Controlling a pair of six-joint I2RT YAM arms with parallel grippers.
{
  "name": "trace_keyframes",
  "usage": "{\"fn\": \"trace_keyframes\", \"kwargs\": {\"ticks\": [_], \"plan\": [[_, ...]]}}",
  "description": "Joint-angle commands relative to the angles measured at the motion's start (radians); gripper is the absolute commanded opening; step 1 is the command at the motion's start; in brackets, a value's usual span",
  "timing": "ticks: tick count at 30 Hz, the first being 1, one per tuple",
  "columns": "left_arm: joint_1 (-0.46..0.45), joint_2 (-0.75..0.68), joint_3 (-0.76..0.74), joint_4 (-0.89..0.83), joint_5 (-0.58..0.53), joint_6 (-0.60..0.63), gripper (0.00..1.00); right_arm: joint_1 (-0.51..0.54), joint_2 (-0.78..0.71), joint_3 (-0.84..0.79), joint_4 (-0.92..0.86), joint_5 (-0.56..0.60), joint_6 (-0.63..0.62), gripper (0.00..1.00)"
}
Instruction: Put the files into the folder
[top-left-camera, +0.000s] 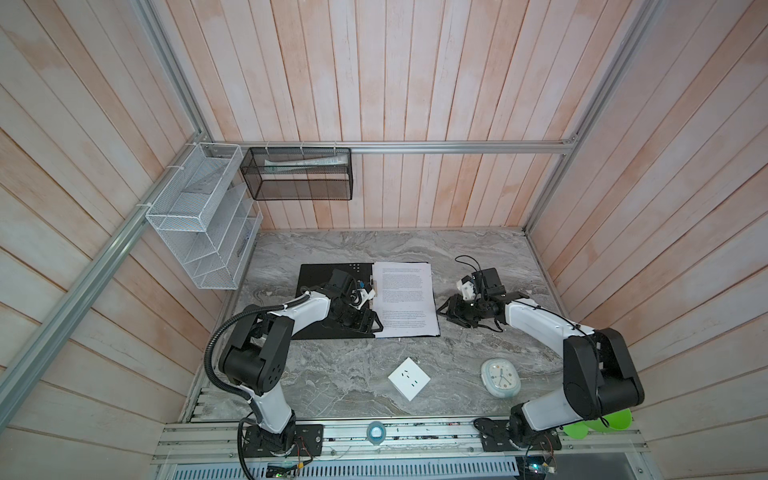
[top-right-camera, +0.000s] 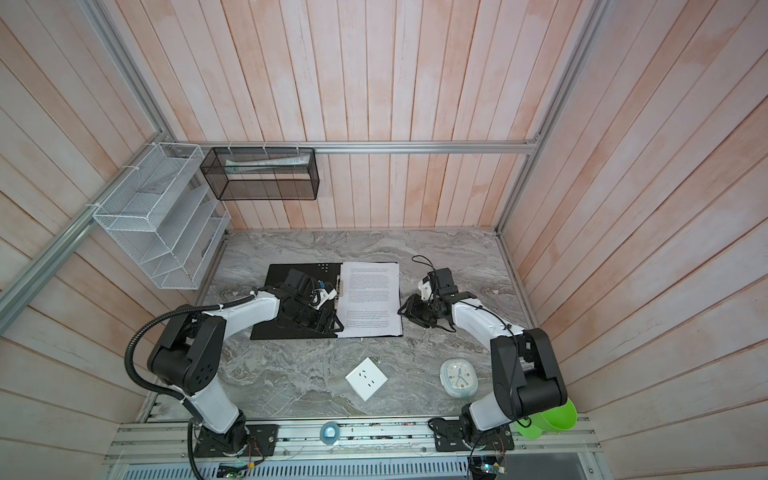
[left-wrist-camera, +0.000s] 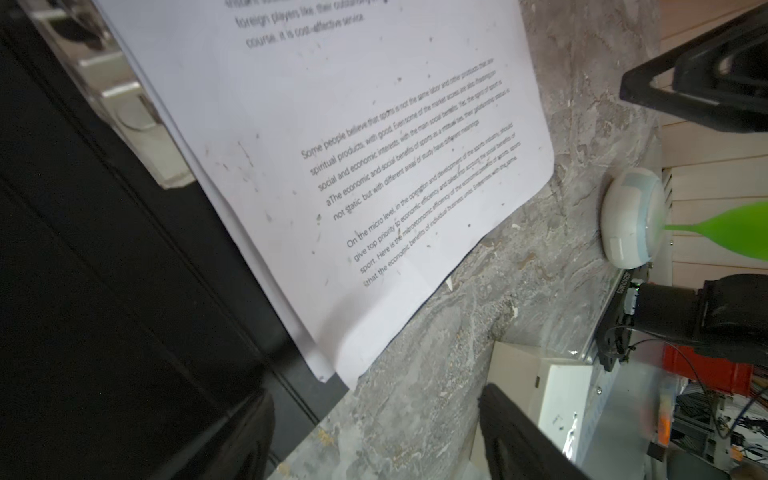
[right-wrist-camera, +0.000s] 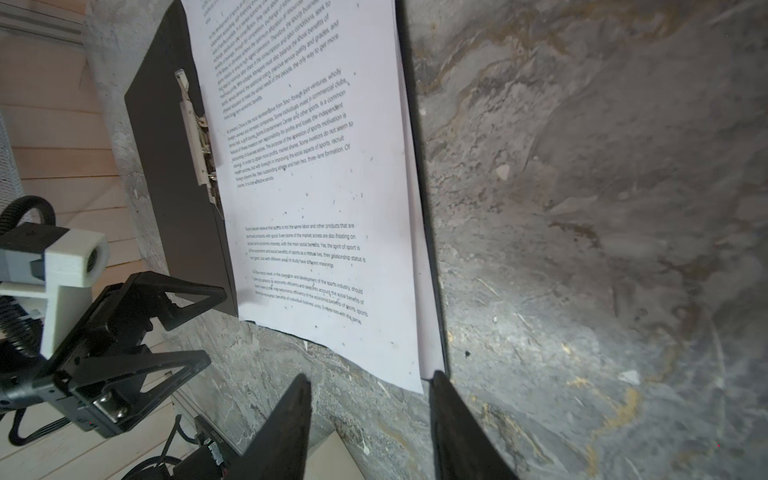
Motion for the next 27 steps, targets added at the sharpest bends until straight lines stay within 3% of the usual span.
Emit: {"fn": "trace_keyframes", "kwargs": {"ticks": [1, 10, 27], "plan": [[0.001, 0.023, 0.017, -0.009, -0.005, -0.013, 0.80, -0.002, 0.017, -0.016, 0.045, -0.012, 0.005, 0.45], [0.001, 0.074, 0.049, -0.020, 0.082, -0.001, 0.79, 0.013, 0.047, -0.035, 0.054, -0.008, -0.006, 0.44], [-0.011, 0.112, 0.079, -0.071, 0.126, 0.032, 0.79, 0.060, 0.137, -0.010, 0.027, -0.007, -0.041, 0.43]]}}
